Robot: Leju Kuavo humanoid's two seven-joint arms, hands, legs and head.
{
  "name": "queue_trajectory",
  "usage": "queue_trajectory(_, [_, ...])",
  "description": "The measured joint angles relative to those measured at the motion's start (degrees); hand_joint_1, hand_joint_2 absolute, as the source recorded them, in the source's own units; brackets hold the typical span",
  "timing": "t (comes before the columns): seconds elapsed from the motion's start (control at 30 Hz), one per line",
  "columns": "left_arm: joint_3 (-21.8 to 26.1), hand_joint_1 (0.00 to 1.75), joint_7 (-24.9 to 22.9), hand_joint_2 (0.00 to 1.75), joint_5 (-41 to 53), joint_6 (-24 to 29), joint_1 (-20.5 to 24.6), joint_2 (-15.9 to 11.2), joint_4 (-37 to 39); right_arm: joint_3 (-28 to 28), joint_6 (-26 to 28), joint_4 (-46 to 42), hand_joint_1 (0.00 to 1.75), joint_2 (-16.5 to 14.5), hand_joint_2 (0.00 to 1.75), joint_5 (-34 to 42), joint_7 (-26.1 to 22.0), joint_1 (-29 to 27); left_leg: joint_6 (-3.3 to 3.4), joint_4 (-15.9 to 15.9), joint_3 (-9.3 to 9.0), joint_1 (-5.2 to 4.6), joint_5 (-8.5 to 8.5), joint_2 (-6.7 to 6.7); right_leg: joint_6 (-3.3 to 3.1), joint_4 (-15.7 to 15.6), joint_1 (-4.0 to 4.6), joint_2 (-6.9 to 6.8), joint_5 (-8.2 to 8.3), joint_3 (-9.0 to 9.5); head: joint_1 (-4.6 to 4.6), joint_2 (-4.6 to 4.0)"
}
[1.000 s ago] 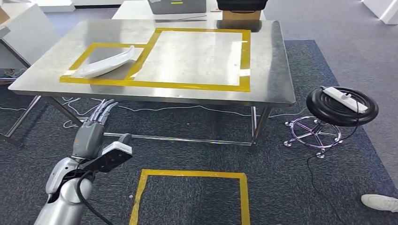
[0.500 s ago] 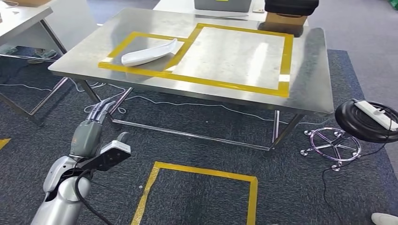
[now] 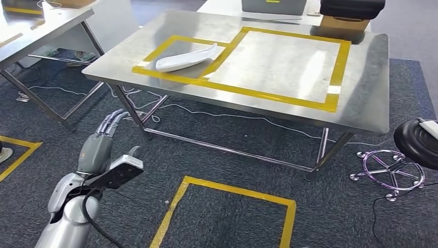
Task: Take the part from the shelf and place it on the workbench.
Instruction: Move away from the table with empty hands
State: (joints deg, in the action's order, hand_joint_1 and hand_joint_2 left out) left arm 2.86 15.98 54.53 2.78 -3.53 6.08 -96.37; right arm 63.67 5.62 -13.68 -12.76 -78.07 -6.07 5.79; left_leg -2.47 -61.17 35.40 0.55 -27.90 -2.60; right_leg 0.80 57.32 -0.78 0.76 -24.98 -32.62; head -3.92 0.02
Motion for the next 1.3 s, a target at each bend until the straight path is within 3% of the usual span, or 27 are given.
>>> queue_trajectory(0.07, [0.0, 0.00, -0.5, 0.00, -0.1, -0.1, 0.0, 0.2, 0.0, 0.0, 0.0, 0.0, 0.00, 0.0, 0.00, 0.0, 0.1, -0.1, -0.41, -7.6, 3.79, 0.02, -3.52, 1.43, -0.15, -0.1, 0.02, -1.05, 0.02, -0.12, -0.27, 0.00])
queue_trajectory(0.1, [0.0, 0.00, -0.7, 0.00, -0.3, -0.3, -0.1, 0.4, 0.0, 0.0, 0.0, 0.0, 0.00, 0.0, 0.00, 0.0, 0.2, -0.2, -0.54, -10.3, 5.13, 0.07, -4.25, 1.67, -0.15, -0.1, 0.02, -1.61, 0.00, -0.17, -0.28, 0.00])
queue_trajectory(0.13, [0.0, 0.00, -0.8, 0.00, -0.6, -0.6, -0.2, 0.5, 0.0, 0.0, 0.0, 0.0, 0.00, 0.0, 0.00, 0.0, 0.3, -0.2, -0.63, -11.0, 5.52, 0.13, -3.89, 1.79, -0.13, -0.1, 0.01, -2.16, -0.01, -0.18, -0.28, 0.00])
queue_trajectory(0.17, [0.0, 0.00, -0.9, 0.00, -1.0, -0.9, -0.4, 0.6, 0.0, 0.0, 0.0, 0.0, 0.00, 0.0, 0.00, 0.0, 0.4, -0.2, -0.67, -9.6, 4.76, 0.19, -2.53, 1.92, -0.06, 0.0, -0.01, -2.65, -0.05, -0.15, -0.28, 0.00])
queue_trajectory(0.27, [0.0, 0.00, -0.8, 0.00, -2.8, -1.7, -0.7, 0.8, 0.0, 0.0, 0.0, 0.0, 0.00, 0.1, 0.00, 0.0, 0.6, -0.1, -0.56, 0.9, -0.85, 0.24, 2.26, 4.10, 0.65, 0.2, 0.19, -3.83, -0.34, -0.03, -0.38, 0.01])
queue_trajectory(0.33, [0.1, 0.00, -0.6, 0.00, -3.5, -1.6, -0.9, 1.3, 0.0, 0.1, 0.0, 0.0, 0.00, 0.1, 0.00, 0.0, 0.7, -0.1, 0.20, 4.2, -2.35, 0.07, 2.74, 4.99, 1.36, 0.5, 0.55, -4.53, -0.54, -0.05, -0.25, 0.01])
queue_trajectory(0.4, [0.4, 0.00, -0.5, 0.00, -3.6, -1.4, -1.3, 1.7, -0.1, 0.1, 0.0, 0.0, 0.00, 0.1, 0.00, 0.0, 0.8, -0.1, 1.22, 4.3, -2.15, -0.04, 2.68, 4.09, 1.97, 0.4, 0.47, -5.15, -0.72, 0.04, -0.02, 0.00])
queue_trajectory(0.43, [0.5, 0.00, -0.5, 0.00, -3.6, -1.3, -1.5, 1.8, -0.2, 0.1, 0.0, 0.0, 0.00, 0.1, 0.00, 0.0, 0.9, -0.1, 1.62, 4.3, -2.13, -0.02, 2.75, 3.68, 2.28, 0.7, 0.34, -4.80, -1.23, -0.03, 0.01, 0.00])
queue_trajectory(0.5, [0.8, 0.00, -0.5, 0.00, -3.3, -1.3, -1.5, 2.1, -0.5, 0.2, 0.0, 0.0, 0.00, 0.1, 0.00, 0.0, 0.8, 0.0, 2.32, 4.4, -2.13, 0.04, 2.95, 2.85, 2.73, 4.9, 0.16, -2.92, -3.99, -1.74, 0.15, 0.00])
queue_trajectory(0.57, [0.9, 0.00, -0.6, 0.00, -3.1, -1.3, -1.6, 2.4, -0.6, 0.2, 0.0, 0.0, 0.00, 0.1, 0.00, 0.0, 0.8, -0.1, 2.70, 4.4, -2.10, -0.13, 2.97, 1.98, 2.75, 13.0, 0.21, -1.33, -7.76, -5.32, 0.25, 0.00])
queue_trajectory(0.6, [1.0, 0.00, -0.6, 0.00, -3.1, -1.3, -1.6, 2.5, -0.6, 0.2, 0.0, 0.0, 0.00, 0.1, 0.00, 0.0, 0.8, -0.2, 2.78, 4.4, -2.11, -0.24, 2.97, 1.46, 2.65, 16.3, 0.26, -1.09, -8.79, -6.90, 0.25, 0.00])
queue_trajectory(0.63, [1.1, 0.00, -0.6, 0.00, -3.1, -1.3, -1.7, 2.5, -0.6, 0.2, 0.0, 0.0, 0.00, 0.1, 0.00, 0.0, 0.8, -0.3, 2.83, 4.4, -2.13, -0.33, 2.97, 0.91, 2.50, 17.6, 0.29, -1.00, -8.71, -7.63, 0.25, 0.00])
queue_trajectory(0.67, [1.1, 0.00, -0.4, 0.00, -3.0, -1.3, -1.7, 2.5, -0.6, 0.2, 0.0, 0.0, 0.00, 0.1, 0.00, 0.0, 0.8, -0.3, 2.85, 4.4, -2.19, -0.38, 2.98, 0.31, 2.29, 16.5, 0.31, -0.92, -7.48, -7.23, 0.24, 0.00])
queue_trajectory(0.77, [1.2, 0.00, 2.6, 0.00, -3.7, -0.4, -1.7, 2.4, -0.6, 0.2, 0.0, 0.0, 0.00, 0.1, 0.00, -0.2, 0.6, -0.3, 2.67, 4.3, -2.32, -0.43, 2.98, -1.45, 1.57, 4.8, 0.22, 1.13, -1.94, -1.81, 0.25, 0.00])
queue_trajectory(0.83, [1.3, 0.00, 5.1, 0.00, -3.6, 1.2, -1.7, 2.1, -0.6, 0.2, -0.1, 0.0, 0.00, 0.1, 0.00, -0.3, 0.4, -0.2, 2.09, 4.3, -2.03, -0.30, 3.16, -2.25, 1.38, 1.0, 0.26, 2.41, -1.15, 0.01, 0.24, 0.00])
queue_trajectory(0.9, [1.3, 0.00, 5.9, 0.00, -2.7, 2.3, -1.7, 2.0, -0.6, 0.3, -0.1, 0.0, 0.00, 0.1, 0.00, -0.3, 0.4, -0.2, 1.29, 4.5, -1.80, -0.09, 3.44, -2.94, 1.07, 0.7, 0.37, 1.89, -1.00, 0.13, 0.24, 0.00])
queue_trajectory(0.97, [1.4, 0.00, 5.8, 0.00, -1.6, 2.8, -1.7, 1.8, -0.6, 0.3, -0.1, 0.0, 0.00, 0.1, 0.00, -0.3, 0.4, -0.1, 0.64, 3.5, -1.25, -0.15, 2.60, -1.90, 0.42, 0.2, 0.22, 1.04, -0.65, 0.38, 0.06, 0.00])
queue_trajectory(1.0, [1.4, 0.00, 5.6, 0.00, -1.0, 2.9, -1.6, 1.7, -0.6, 0.3, -0.1, 0.0, 0.00, 0.0, 0.00, -0.3, 0.4, -0.1, 0.37, 1.5, -0.24, -0.23, 1.27, -0.84, 0.13, -0.1, 0.09, 0.50, -0.50, 0.50, -0.10, 0.00])
queue_trajectory(1.07, [1.4, 0.00, 4.7, 0.00, 0.1, 3.0, -1.4, 1.6, -0.6, 0.3, -0.1, 0.0, 0.00, 0.0, 0.00, -0.3, 0.5, -0.2, -0.06, -5.7, 3.34, -0.21, -2.43, 1.17, -0.14, -0.2, 0.11, -0.63, -0.48, 0.52, -0.38, 0.00])
queue_trajectory(1.13, [1.4, 0.00, 4.0, 0.00, 0.7, 3.0, -1.4, 1.5, -0.4, 0.5, -0.1, 0.0, 0.00, 0.0, 0.00, -0.3, 0.5, -0.3, -0.38, -11.3, 6.14, -0.06, -4.06, 1.70, -0.20, -0.2, 0.12, -1.79, -0.54, 0.47, -0.39, 0.00])
queue_trajectory(1.17, [1.4, 0.00, 3.8, 0.00, 0.9, 3.0, -1.4, 1.5, -0.4, 0.5, -0.1, 0.0, 0.00, 0.0, 0.00, -0.3, 0.5, -0.4, -0.48, -11.0, 6.00, 0.03, -3.22, 1.85, -0.17, -0.2, 0.10, -2.35, -0.57, 0.49, -0.39, 0.00])
queue_trajectory(1.2, [1.4, 0.00, 3.7, 0.00, 1.0, 3.0, -1.4, 1.5, -0.4, 0.6, -0.1, 0.0, 0.00, 0.0, 0.00, -0.3, 0.5, -0.3, -0.54, -8.5, 4.63, 0.11, -1.46, 2.17, -0.08, -0.2, 0.06, -2.85, -0.62, 0.56, -0.40, 0.00])
queue_trajectory(1.27, [1.4, 0.00, 3.5, 0.00, 1.1, 3.0, -1.4, 1.5, -0.3, 0.6, -0.1, -0.1, 0.00, 0.1, 0.00, -0.3, 0.5, -0.3, -0.67, -0.6, 0.23, 0.11, 2.04, 4.27, 0.39, 0.0, 0.22, -3.68, -0.89, 0.75, -0.50, 0.00])
queue_trajectory(1.3, [1.4, 0.00, 3.4, 0.00, 1.1, 3.0, -1.3, 1.6, -0.3, 0.7, -0.1, -0.1, 0.00, 0.1, 0.00, -0.3, 0.5, -0.2, -0.41, 2.4, -1.34, 0.07, 2.89, 5.18, 0.71, 0.1, 0.41, -4.00, -1.05, 0.80, -0.52, 0.01])
